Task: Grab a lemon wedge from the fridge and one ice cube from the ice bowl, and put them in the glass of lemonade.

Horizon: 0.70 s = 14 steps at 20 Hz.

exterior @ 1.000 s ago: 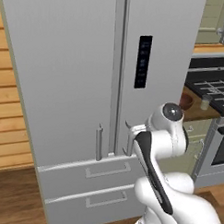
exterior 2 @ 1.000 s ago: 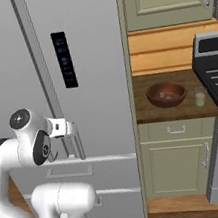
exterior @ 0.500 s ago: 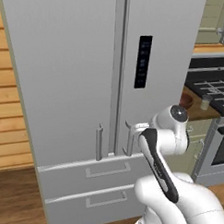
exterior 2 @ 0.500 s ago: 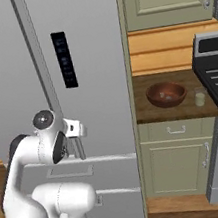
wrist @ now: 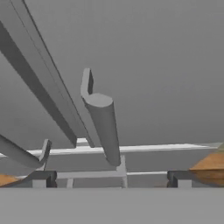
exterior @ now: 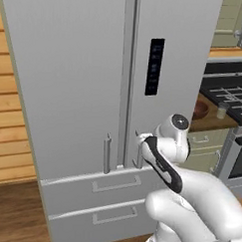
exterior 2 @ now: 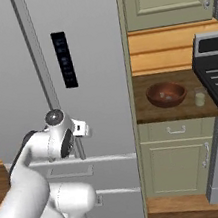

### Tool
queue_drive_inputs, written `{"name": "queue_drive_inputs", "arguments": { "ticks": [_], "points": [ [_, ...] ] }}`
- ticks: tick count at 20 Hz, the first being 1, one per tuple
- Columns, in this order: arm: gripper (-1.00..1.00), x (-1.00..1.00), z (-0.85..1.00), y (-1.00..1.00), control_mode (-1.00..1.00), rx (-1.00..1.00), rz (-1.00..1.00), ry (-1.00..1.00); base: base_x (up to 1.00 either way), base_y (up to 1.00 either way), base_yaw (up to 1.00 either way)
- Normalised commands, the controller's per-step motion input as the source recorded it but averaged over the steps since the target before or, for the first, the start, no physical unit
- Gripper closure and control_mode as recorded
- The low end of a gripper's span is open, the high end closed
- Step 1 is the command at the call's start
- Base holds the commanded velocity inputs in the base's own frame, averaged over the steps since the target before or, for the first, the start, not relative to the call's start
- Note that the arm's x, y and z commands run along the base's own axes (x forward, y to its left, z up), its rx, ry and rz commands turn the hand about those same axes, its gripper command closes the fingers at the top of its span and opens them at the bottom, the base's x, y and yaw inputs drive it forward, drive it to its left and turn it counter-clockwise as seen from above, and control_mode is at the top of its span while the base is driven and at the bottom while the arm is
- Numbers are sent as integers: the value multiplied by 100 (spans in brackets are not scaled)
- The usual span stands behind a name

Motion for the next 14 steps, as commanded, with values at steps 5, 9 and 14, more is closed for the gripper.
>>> {"name": "queue_drive_inputs", "arguments": {
  "ticks": [5,9,14],
  "points": [
    [-100,65,-37,7,-100,0,0,7,0,0,0],
    [-100,52,-40,16,-100,0,0,-1,0,0,0],
    [-100,43,-34,15,-100,0,0,-8,0,0,0]
  ]
}}
